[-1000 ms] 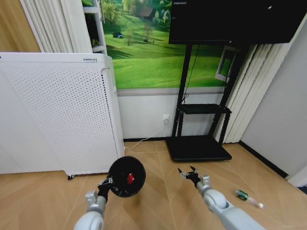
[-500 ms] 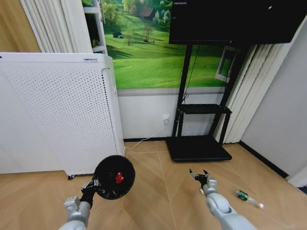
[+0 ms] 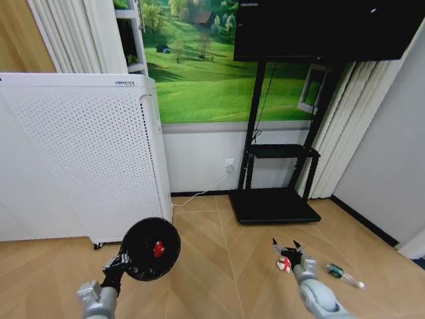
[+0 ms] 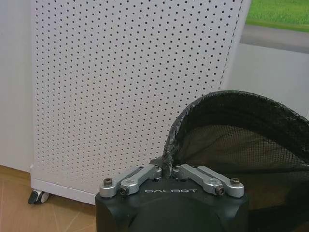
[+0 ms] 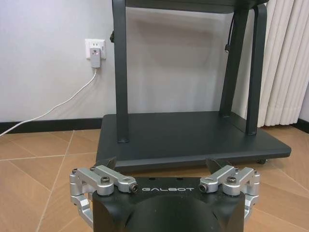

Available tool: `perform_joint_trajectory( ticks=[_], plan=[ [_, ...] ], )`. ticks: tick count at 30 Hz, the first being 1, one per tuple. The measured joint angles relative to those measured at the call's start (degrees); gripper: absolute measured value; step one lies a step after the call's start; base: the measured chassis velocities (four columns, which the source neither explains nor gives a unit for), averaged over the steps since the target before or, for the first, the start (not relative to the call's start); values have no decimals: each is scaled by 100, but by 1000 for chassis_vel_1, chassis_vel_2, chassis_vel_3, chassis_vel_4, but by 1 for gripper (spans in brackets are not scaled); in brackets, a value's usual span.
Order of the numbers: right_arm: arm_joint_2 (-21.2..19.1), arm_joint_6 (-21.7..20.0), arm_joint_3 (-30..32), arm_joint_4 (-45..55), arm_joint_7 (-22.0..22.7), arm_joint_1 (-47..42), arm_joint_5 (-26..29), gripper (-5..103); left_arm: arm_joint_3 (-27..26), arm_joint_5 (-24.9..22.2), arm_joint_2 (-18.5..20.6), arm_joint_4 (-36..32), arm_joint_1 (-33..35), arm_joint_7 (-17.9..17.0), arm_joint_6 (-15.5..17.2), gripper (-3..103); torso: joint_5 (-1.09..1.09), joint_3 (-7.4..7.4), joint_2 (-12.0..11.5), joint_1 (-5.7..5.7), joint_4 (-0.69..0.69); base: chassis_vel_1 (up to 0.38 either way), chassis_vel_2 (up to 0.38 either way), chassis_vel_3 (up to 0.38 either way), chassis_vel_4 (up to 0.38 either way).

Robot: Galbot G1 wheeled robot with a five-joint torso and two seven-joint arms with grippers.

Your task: Pick up the trash bin and place the garbage on the floor into it.

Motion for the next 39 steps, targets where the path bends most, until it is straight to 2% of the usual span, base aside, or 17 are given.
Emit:
perform_joint_trajectory(
  ticks=[11, 19, 26, 27, 30, 39],
  plan=[
    [24, -7, -103, -74, -15, 120, 93, 100, -50, -53, 12, 39, -68, 0, -9, 4, 0, 0, 0, 0, 0, 0, 0, 0, 0],
    [13, -24, -172, -94, -25, 190, 102, 100, -42, -59, 6, 96, -116, 0, -15, 4, 2, 0, 0, 0, -2, -113, -103, 107, 129],
    [21, -33, -263, -126, -49, 258, 99, 100, -42, -68, 13, 146, -147, 0, -21, 4, -3, 0, 0, 1, -1, -207, -215, 209, 227],
    [26, -39, -299, -140, -65, 284, 99, 100, -42, -69, 15, 168, -159, 0, -21, 4, 4, 0, 0, 1, -2, -284, -268, 282, 270],
    [28, -38, -347, -162, -69, 334, 103, 100, -36, -69, 17, 193, -178, 0, -21, 4, -2, 0, 0, 1, -1, -285, -271, 286, 274],
    [33, 30, -420, -234, -83, 413, 106, 100, -29, -72, 19, 233, -211, 1, -21, 4, 4, 0, 0, 1, -2, -263, -271, 290, 282]
  ],
)
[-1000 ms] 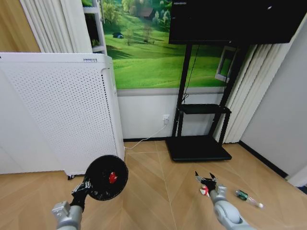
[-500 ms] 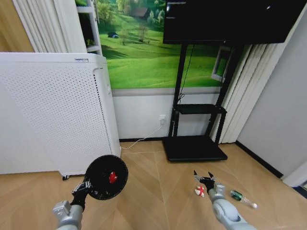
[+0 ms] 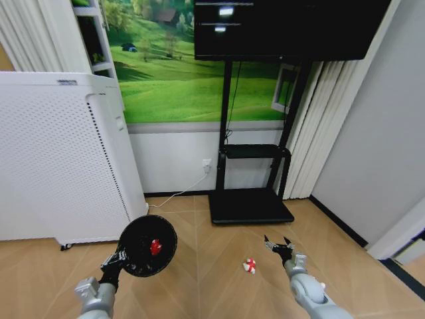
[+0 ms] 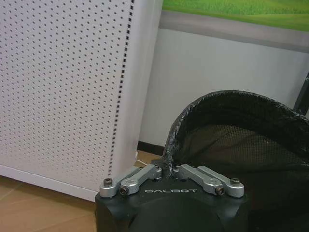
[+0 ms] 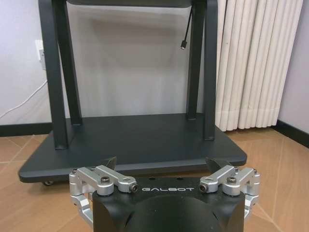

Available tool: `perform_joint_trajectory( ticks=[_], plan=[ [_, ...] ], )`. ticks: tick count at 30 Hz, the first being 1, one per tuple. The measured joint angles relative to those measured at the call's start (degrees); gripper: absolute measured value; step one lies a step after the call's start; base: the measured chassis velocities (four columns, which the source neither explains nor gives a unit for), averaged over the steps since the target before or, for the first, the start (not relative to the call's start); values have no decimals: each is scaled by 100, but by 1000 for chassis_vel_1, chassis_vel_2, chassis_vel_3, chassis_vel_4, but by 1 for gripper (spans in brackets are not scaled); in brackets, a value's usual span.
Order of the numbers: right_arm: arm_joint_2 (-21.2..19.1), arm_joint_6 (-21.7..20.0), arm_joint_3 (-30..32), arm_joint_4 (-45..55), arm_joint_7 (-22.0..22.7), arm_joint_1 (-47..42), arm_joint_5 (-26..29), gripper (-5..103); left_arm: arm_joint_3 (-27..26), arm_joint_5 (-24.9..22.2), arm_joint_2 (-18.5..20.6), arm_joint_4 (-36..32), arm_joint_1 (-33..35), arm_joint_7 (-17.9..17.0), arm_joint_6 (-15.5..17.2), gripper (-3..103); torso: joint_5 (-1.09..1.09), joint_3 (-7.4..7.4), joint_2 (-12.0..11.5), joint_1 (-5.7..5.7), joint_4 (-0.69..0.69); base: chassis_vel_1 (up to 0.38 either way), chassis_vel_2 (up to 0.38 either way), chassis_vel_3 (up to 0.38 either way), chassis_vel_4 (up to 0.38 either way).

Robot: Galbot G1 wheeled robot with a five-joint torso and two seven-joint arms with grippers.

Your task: Pick up the trash bin and place the garbage on the floor into it.

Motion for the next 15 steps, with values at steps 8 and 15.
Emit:
perform_joint_trajectory(
  ticks=[8, 15],
  plan=[
    [-71, -56, -233, -81, -69, 59, -188, 100, 28, 27, -18, 96, -13, 0, 0, 4, -4, 0, 0, 0, 1, -4, -4, 7, 19],
    [-211, -500, -1288, -323, 68, 416, -284, 100, -153, 127, 111, 313, -12, -71, 12, 4, -4, 0, 0, 0, 3, 18, 15, -13, -7]
  ],
)
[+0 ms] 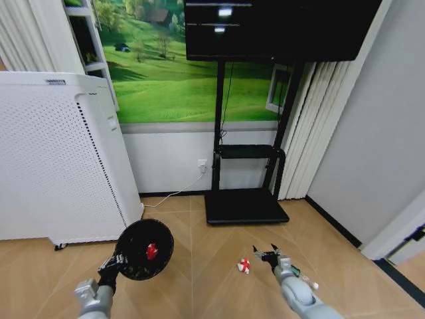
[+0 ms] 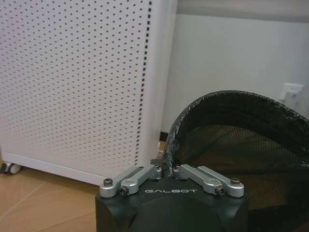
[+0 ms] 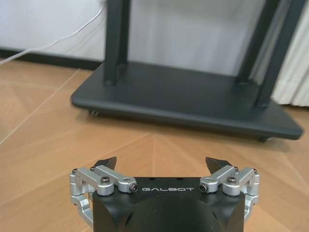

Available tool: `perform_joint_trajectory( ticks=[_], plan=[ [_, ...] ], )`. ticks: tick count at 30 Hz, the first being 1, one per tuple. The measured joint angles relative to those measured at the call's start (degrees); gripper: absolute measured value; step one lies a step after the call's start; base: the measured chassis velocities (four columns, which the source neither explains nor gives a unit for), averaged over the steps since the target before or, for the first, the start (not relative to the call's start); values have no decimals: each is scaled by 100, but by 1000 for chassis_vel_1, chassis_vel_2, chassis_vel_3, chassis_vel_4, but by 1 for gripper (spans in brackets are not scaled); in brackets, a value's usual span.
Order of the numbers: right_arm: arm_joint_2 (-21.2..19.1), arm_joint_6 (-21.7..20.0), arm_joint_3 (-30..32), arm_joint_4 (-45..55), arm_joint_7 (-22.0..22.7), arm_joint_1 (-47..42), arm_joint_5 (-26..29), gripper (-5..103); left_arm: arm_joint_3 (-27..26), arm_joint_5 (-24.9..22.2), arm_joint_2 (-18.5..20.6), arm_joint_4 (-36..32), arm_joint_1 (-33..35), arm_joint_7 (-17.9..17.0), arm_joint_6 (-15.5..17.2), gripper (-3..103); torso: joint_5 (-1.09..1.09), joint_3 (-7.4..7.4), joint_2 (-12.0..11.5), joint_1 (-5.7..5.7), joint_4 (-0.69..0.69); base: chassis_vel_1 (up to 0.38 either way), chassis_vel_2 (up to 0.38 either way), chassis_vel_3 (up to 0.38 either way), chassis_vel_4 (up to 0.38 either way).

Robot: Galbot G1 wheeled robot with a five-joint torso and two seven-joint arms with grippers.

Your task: Pick up the trash bin and place the garbage on the floor into it.

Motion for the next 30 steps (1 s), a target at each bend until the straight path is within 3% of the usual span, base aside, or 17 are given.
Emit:
perform_joint_trajectory(
  ticks=[1, 3, 10, 17, 30],
  plan=[
    [0, 0, 0, 0, 0, 0, 0, 100, 0, 0, 0, 0, 0, 0, 0, 4, 0, 0, 0, 0, 0, 0, 0, 0, 0],
    [31, -77, -758, -384, 68, 410, 0, 100, -186, 11, 215, 301, -36, -97, 67, 4, 0, 0, 0, 0, -2, 0, 0, 0, 0],
    [287, -76, -1504, -1174, 85, 891, 134, 100, -177, 74, 376, 746, -256, -148, 69, 4, -1, 0, 0, 0, -2, 0, 0, 0, 0],
    [582, -75, -1759, -1808, 83, 1153, 241, 100, -63, 29, 451, 799, -428, -151, 69, 4, 0, 0, 0, 0, -3, 0, 0, 0, 0],
    [1503, -66, -1880, -2829, 70, 1490, 174, 100, 229, 41, 461, 584, -455, -83, 78, 4, -1, -1, 0, -1, -2, 0, 0, 0, 0]
  ],
)
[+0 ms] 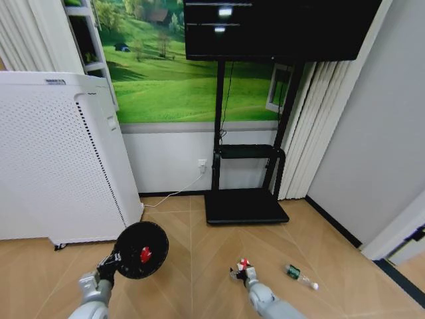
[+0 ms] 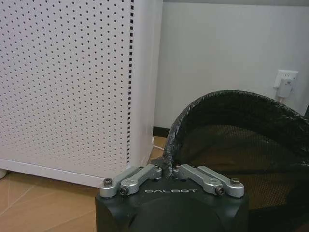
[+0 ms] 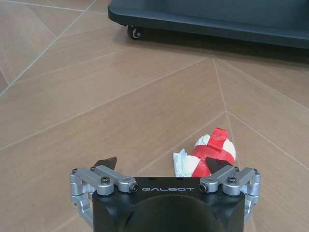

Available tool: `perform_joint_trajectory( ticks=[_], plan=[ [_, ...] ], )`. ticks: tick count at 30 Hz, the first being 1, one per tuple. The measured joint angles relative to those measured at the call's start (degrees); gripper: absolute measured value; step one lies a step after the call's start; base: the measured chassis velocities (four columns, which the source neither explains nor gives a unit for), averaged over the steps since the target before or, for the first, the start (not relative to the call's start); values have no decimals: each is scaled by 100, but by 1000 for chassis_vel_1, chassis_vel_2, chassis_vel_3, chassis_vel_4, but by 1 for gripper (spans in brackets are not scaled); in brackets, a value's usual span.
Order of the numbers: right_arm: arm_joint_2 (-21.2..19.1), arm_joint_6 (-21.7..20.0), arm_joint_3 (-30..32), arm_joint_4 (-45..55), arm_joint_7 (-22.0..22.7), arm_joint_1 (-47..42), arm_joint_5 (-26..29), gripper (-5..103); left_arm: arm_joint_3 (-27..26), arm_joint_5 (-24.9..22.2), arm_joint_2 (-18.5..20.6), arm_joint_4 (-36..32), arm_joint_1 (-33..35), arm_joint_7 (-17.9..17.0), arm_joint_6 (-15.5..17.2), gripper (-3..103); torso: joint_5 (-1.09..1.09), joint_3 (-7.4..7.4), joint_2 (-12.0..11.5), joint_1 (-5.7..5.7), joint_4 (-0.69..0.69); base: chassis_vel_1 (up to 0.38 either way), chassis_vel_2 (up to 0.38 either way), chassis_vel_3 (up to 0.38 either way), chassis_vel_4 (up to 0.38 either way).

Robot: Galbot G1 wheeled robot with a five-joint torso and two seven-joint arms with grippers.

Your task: Pick up the trash bin and place the garbage on the floor into it.

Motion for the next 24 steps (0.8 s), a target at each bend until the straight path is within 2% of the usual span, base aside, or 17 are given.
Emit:
perform_joint_trajectory(
  ticks=[8, 14, 20, 24],
  plan=[
    [124, 17, 96, -256, 9, 158, -28, 100, -26, 10, 40, -43, 69, 43, -4, 4, 2, 0, 0, 0, 1, 0, 0, 0, 0],
    [-121, 12, 212, -82, 69, 126, -19, 100, -22, 35, 5, -41, 67, 57, -28, 4, 2, 0, 0, 0, 0, 0, 0, 0, 0],
    [-550, -99, 407, 462, 188, -88, 94, 100, 16, 91, -31, 1, 55, 72, -44, 4, 1, 0, 0, 0, -2, 0, 0, 0, 0],
    [-517, -102, 470, 331, 190, -82, 86, 100, 39, 123, -61, -7, 71, 83, -51, 4, 1, 0, 0, 0, -1, 0, 0, 0, 0]
  ],
)
